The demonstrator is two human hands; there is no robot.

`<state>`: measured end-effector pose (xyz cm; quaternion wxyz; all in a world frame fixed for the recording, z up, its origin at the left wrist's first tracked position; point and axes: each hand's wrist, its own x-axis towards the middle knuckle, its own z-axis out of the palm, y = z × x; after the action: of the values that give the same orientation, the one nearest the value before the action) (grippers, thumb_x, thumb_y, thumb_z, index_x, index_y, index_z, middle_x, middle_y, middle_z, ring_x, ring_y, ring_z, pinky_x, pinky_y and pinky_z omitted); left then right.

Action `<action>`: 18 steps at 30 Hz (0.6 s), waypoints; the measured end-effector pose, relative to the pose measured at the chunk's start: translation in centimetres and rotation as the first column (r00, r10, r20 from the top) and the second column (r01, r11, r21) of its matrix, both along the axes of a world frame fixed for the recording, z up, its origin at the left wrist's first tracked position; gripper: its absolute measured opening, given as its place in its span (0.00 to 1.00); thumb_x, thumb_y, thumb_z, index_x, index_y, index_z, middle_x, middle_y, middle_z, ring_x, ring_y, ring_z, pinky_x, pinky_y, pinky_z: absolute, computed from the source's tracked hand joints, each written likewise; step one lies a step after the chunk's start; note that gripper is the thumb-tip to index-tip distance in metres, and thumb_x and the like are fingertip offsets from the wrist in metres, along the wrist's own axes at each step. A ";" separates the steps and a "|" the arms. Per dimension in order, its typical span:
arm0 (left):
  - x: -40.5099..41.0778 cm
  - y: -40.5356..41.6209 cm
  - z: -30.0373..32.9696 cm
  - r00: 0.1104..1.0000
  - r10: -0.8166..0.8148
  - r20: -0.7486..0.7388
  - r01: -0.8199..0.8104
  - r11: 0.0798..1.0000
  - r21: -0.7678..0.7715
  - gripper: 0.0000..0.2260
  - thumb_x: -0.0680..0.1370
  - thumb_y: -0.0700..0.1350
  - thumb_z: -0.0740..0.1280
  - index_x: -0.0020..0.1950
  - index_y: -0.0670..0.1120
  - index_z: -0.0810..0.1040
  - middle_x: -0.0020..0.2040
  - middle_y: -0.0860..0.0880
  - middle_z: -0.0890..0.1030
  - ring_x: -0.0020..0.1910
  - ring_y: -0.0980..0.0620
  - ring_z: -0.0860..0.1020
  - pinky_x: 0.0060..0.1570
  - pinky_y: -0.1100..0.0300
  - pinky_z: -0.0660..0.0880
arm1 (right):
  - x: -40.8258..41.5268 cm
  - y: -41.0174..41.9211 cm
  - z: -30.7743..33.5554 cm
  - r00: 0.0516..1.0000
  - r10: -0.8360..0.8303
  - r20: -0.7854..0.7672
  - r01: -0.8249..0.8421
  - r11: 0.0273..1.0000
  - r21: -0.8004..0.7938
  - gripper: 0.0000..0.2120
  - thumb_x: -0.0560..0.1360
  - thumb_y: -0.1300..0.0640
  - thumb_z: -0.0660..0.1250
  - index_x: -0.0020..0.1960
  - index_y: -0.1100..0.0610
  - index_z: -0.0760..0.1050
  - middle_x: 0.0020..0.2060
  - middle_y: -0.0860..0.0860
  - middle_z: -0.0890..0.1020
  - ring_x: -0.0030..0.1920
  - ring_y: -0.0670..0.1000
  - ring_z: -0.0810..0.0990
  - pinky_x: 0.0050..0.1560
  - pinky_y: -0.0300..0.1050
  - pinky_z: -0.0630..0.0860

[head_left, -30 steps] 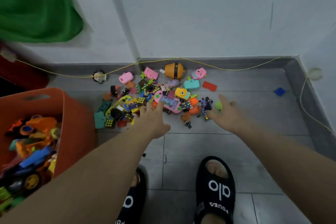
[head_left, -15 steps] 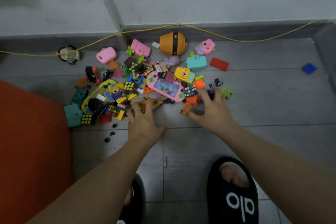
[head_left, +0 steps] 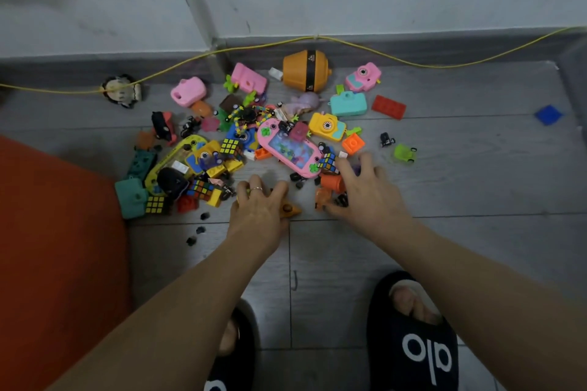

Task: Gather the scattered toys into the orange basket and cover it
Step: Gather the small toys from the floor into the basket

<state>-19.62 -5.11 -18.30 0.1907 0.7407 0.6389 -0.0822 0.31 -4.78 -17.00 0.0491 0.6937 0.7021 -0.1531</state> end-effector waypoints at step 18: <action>-2.2 -0.8 0.5 0.985 0.126 0.118 -0.127 0.992 -0.004 0.19 0.75 0.48 0.69 0.61 0.48 0.64 0.61 0.42 0.64 0.58 0.42 0.67 0.52 0.51 0.72 | -2.6 -1.7 0.0 0.968 0.222 0.114 -0.217 0.974 -0.060 0.37 0.69 0.34 0.66 0.72 0.42 0.57 0.75 0.59 0.53 0.62 0.62 0.67 0.35 0.47 0.69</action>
<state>-21.84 -5.90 -17.83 0.2316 0.7025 0.6724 -0.0252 -2.31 -6.49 -16.98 0.1245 0.6183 0.7665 -0.1212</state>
